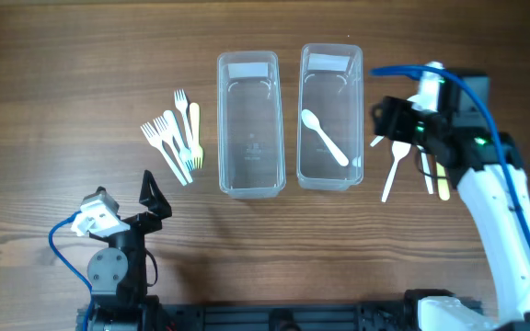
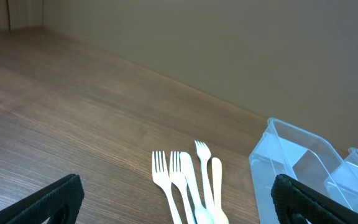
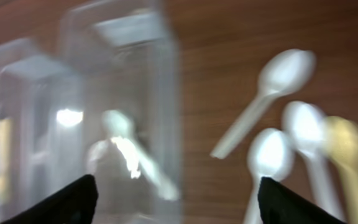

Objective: Pack container
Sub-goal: 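Carry the white spoon left and drop it into the right container, then return the right gripper to the spoons and grasp the yellow spoon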

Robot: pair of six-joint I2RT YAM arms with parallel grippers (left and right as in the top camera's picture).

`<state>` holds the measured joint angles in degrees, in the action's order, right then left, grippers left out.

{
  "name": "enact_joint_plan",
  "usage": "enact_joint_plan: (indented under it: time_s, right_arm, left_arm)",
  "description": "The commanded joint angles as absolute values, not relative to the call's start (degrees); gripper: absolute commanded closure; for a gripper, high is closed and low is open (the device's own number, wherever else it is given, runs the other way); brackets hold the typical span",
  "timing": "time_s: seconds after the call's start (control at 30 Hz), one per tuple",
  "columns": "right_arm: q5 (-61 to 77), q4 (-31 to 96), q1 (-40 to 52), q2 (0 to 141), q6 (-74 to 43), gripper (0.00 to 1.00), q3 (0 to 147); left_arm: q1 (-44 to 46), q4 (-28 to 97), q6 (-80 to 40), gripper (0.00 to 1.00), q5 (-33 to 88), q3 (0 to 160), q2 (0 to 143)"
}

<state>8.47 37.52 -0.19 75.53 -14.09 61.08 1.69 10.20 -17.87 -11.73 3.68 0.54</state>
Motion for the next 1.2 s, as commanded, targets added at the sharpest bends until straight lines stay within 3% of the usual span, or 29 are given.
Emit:
enact_joint_plan:
  time_s: [0.0,0.33,0.53,1.17]
  right_arm:
    - [-5.0,40.3,-5.0,74.0,-13.5,0.14,61.9]
    - [-1.5,28.3,-22.2,76.7,-17.6,0.12,47.7]
    - [1.0,16.9,-22.4,77.8,-15.2,0.13,41.0]
    - [3.9,16.0,-22.3,89.5,-11.9,0.23,40.4]
  left_arm:
    - [1.1,10.1,-17.1,0.00,-11.4,3.2,0.4]
    - [1.1,10.1,-17.1,0.00,-11.4,3.2,0.4]
    - [1.1,10.1,-17.1,0.00,-11.4,3.2,0.4]
    - [1.1,10.1,-17.1,0.00,-11.4,3.2,0.4]
